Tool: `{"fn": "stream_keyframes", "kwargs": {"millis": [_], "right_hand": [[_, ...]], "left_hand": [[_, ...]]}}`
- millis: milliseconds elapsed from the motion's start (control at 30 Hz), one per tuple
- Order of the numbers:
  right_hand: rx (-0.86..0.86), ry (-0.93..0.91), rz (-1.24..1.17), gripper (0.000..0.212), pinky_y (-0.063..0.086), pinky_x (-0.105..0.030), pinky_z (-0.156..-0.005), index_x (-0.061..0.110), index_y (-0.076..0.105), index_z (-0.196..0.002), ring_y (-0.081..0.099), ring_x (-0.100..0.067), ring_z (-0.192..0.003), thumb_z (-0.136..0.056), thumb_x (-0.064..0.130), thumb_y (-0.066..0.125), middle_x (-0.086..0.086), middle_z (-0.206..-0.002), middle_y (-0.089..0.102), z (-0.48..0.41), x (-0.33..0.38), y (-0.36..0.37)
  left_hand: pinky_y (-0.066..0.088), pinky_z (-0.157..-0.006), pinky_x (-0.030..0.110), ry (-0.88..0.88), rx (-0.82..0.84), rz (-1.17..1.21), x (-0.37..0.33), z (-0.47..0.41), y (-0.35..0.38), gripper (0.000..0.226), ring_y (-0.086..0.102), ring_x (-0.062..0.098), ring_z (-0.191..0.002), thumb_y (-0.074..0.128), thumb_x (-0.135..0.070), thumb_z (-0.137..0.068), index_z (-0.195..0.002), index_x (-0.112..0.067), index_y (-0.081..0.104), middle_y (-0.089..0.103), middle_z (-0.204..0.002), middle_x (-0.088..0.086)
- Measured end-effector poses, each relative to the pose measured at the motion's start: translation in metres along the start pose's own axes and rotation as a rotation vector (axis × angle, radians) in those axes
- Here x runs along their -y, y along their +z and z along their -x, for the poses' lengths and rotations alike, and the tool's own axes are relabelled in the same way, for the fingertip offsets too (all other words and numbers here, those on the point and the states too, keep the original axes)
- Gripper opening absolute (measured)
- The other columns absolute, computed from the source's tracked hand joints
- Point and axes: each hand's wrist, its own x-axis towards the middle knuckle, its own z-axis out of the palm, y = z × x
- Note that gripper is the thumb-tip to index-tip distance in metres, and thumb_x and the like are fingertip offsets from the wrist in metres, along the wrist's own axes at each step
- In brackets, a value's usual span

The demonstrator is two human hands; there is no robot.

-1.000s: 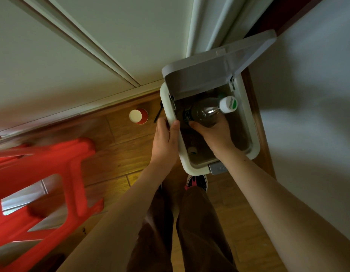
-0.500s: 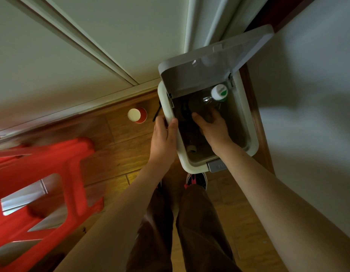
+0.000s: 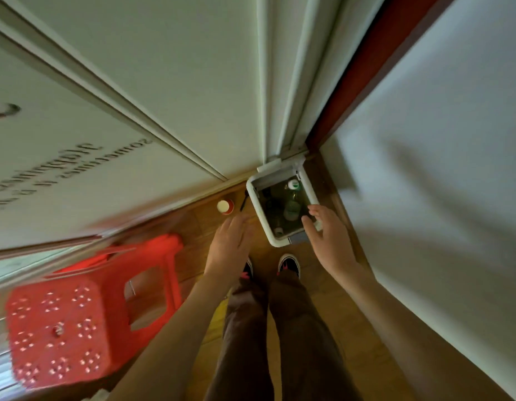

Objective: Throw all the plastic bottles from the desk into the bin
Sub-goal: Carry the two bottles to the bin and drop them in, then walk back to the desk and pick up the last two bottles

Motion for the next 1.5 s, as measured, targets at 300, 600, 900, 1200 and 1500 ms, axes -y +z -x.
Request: {"fn": "stream_keyframes", "kwargs": {"millis": [300, 600, 900, 1200, 1500], "right_hand": [[-0.042, -0.179, 0.149, 0.058, 0.039, -0.023, -0.096, 0.014, 0.058, -0.129, 0.056, -0.021, -0.118, -0.093, 0.052, 0.033, -0.006, -0.128, 0.061, 0.157, 0.115, -0.141], [-0.020, 0.054, 0.131, 0.044, 0.044, -0.034, -0.100, 0.018, 0.052, -0.135, 0.056, -0.021, -0.121, -0.100, 0.042, 0.041, -0.005, -0.135, 0.058, 0.230, 0.082, -0.140], [-0.437, 0.271, -0.090, 0.035, 0.047, -0.037, -0.101, 0.024, 0.055, -0.127, 0.058, -0.017, -0.112, -0.099, 0.041, 0.045, 0.003, -0.122, 0.062, 0.274, 0.128, -0.123], [-0.875, 0.524, -0.340, 0.013, 0.052, -0.025, -0.074, 0.029, 0.061, -0.105, 0.062, -0.001, -0.087, -0.099, 0.029, 0.050, 0.015, -0.098, 0.066, 0.400, 0.150, -0.058], [-1.063, 1.009, -0.542, 0.029, 0.052, -0.030, -0.083, 0.018, 0.065, -0.114, 0.065, -0.012, -0.096, -0.099, 0.035, 0.047, 0.004, -0.103, 0.070, 0.531, 0.151, 0.064]], "left_hand": [[0.038, -0.090, 0.022, 0.188, -0.079, -0.155, -0.111, 0.155, -0.131, 0.031, 0.056, 0.015, -0.111, 0.042, -0.029, -0.099, -0.123, -0.018, 0.058, 0.062, -0.118, -0.002], [0.044, -0.095, 0.027, 0.081, 0.055, -0.161, -0.092, 0.208, -0.142, 0.037, 0.058, 0.015, -0.111, 0.040, -0.037, -0.099, -0.121, -0.015, 0.060, 0.062, -0.119, 0.001], [0.040, -0.091, 0.023, 0.351, 0.191, -0.259, -0.118, 0.155, -0.190, 0.033, 0.056, 0.010, -0.106, 0.042, -0.033, -0.098, -0.121, -0.019, 0.062, 0.062, -0.116, -0.006], [0.044, -0.089, 0.021, 0.780, 0.505, -0.461, -0.145, 0.117, -0.203, 0.029, 0.055, 0.006, -0.099, 0.041, -0.038, -0.099, -0.113, -0.025, 0.062, 0.061, -0.109, -0.009], [0.040, -0.079, 0.012, 1.042, 0.952, -0.619, -0.137, 0.202, -0.110, 0.019, 0.052, -0.007, -0.092, 0.043, -0.032, -0.099, -0.109, -0.029, 0.059, 0.058, -0.103, -0.014]]}}
